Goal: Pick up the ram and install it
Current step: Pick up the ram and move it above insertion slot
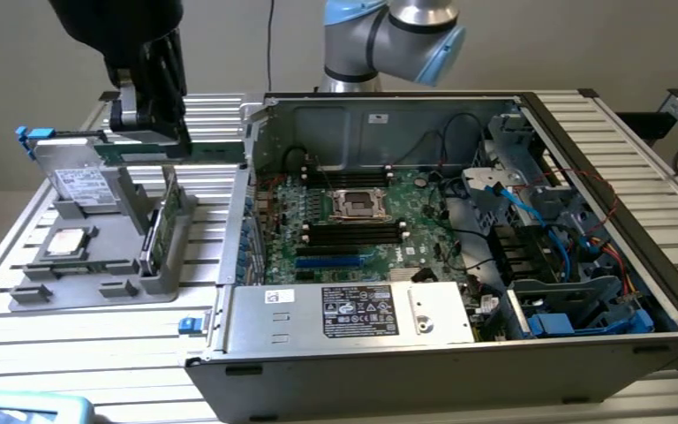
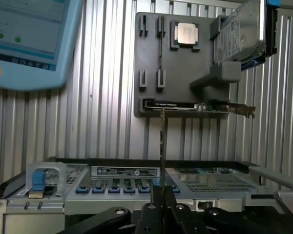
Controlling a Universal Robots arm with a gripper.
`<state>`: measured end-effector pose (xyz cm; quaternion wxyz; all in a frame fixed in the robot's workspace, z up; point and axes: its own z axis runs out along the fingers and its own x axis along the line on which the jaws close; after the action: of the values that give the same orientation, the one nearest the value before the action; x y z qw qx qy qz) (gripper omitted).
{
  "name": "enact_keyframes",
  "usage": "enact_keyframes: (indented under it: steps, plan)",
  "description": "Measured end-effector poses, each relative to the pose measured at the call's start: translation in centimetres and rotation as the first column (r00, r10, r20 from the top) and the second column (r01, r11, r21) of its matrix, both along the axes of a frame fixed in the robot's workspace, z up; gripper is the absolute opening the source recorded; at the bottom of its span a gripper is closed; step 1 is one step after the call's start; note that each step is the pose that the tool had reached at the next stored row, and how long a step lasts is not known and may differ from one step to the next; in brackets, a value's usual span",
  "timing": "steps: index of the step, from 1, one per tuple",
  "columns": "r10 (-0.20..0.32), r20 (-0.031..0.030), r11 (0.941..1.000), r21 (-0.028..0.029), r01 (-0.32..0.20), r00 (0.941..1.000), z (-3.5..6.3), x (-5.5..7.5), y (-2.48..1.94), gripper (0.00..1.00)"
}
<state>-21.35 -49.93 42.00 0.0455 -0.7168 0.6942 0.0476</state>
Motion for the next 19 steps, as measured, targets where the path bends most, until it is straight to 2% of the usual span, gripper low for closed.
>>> enact_keyframes:
  steps: [4, 6, 9, 12, 14, 15, 17, 18, 19]
  plan:
    - [0.0, -0.0001, 0.9999, 0.0151, 0.0, 1.0, 0.06, 1.8, -0.19, 0.13]
    - [0.0, -0.0001, 0.9997, 0.0246, 0.0, 1.0, 0.1, 2.7, -0.27, 0.13]
    - [0.0, -0.0001, 0.999, 0.0439, 0.0, 1.0, 0.13, 4.1, -0.34, 0.13]
    - [0.0, 0.0, 0.9977, 0.0676, 0.0, 1.0, 0.15, 5.4, -0.37, 0.13]
    - [0.0, -0.0001, 0.9968, 0.0798, 0.0, 1.0, 0.15, 6.3, -0.38, 0.13]
    - [0.0, 0.0, 0.9966, 0.0827, 0.0, 1.0, 0.15, 6.8, -0.39, 0.13]
    - [0.004, -0.0014, 0.9965, 0.0829, -0.004, 1.0, 0.15, 7.3, -0.39, 0.13]
    - [0.004, -0.0014, 0.9966, 0.0823, -0.004, 1.0, 0.14, 7.3, -0.39, 0.13]
    - [0.005, -0.0018, 0.997, 0.0771, -0.005, 1.0, 0.15, 7.4, -0.39, 0.13]
